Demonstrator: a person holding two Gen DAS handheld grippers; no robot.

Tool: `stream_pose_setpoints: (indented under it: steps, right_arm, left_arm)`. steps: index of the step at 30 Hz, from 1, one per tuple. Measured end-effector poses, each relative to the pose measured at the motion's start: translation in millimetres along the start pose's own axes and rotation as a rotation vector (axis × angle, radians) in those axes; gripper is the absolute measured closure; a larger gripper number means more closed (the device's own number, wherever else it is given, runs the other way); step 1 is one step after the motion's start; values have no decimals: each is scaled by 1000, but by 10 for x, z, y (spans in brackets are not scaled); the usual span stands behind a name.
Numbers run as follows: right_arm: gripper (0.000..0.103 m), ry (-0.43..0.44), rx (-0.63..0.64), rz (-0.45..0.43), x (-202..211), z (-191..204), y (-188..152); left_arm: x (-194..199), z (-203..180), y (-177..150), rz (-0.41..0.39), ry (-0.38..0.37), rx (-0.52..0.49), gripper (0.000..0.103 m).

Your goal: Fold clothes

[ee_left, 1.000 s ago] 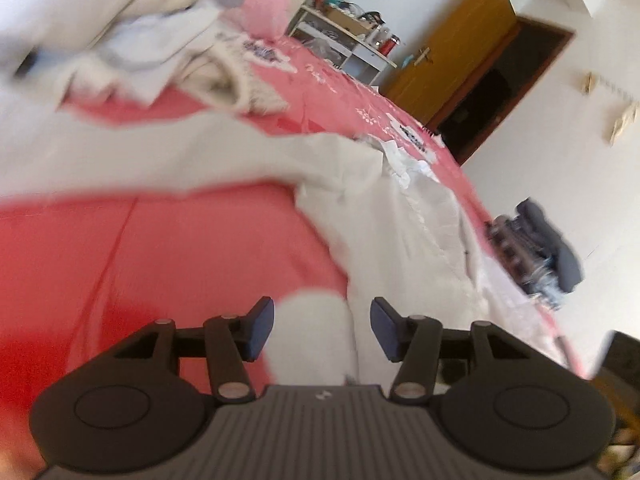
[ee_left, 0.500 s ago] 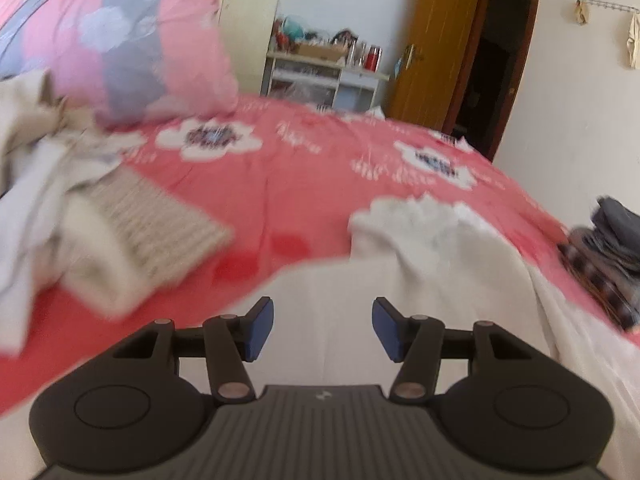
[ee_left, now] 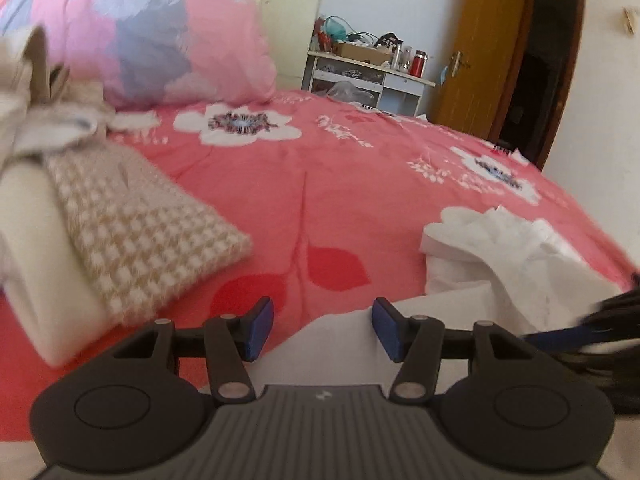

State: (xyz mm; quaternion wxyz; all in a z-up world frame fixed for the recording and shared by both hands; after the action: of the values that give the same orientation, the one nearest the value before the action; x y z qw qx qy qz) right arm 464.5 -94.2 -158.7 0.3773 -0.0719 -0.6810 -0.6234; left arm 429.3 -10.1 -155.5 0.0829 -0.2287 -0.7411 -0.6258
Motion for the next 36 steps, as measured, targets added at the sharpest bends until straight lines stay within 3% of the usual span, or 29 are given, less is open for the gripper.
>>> stream_pose_setpoints:
  steps: [2, 8, 11, 14, 16, 19, 23, 26, 27, 28, 30, 36]
  right_arm:
    - [86, -59, -26, 26, -306, -252, 6]
    - [85, -99, -404, -170, -411, -1109, 408]
    - [84, -197, -466, -179, -460, -1375, 488]
    - [83, -161, -441, -246, -293, -1263, 660]
    - [83, -99, -294, -247, -207, -928, 812]
    - [76, -30, -20, -183, -292, -394, 965]
    - [75, -38, 243, -40, -674, 1, 941]
    - [80, -67, 328, 75, -873, -11, 859]
    - [96, -62, 299, 87, -877, -71, 866]
    - [100, -57, 270, 98, -880, -132, 874]
    - [101, -54, 187, 83, -849, -252, 911]
    - [102, -76, -144, -115, -739, -652, 1025]
  left_arm:
    - [0, 68, -20, 0, -12, 39, 47]
    - [4, 125, -58, 5, -28, 75, 47]
    - [15, 133, -59, 2, -31, 83, 47]
    - [10, 137, -57, 4, -33, 88, 46]
    - [10, 137, -56, 5, -34, 89, 46]
    - [17, 138, -54, 4, -36, 93, 46]
    - [14, 146, -66, 7, -41, 105, 46]
    - [5, 155, -74, 10, -45, 114, 45]
    - [6, 154, -75, 11, -44, 113, 45]
    - [7, 151, -75, 11, -43, 113, 45]
    - [8, 149, -75, 11, -40, 113, 46]
    - [11, 191, -73, 7, -20, 125, 46]
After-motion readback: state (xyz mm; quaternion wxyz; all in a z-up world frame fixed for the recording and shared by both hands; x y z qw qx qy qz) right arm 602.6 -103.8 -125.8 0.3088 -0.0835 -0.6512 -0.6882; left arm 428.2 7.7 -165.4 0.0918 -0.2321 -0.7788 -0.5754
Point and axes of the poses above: each gripper's, at about its wrist camera, not at the fingertips, and x roughly against the way its jaws point, z to its left, y to its top, the point moved 5 cm from there along -x, roughly the way its jaws point, and after that the axes turned 10 degrees about -z, right-handed, at the moved point
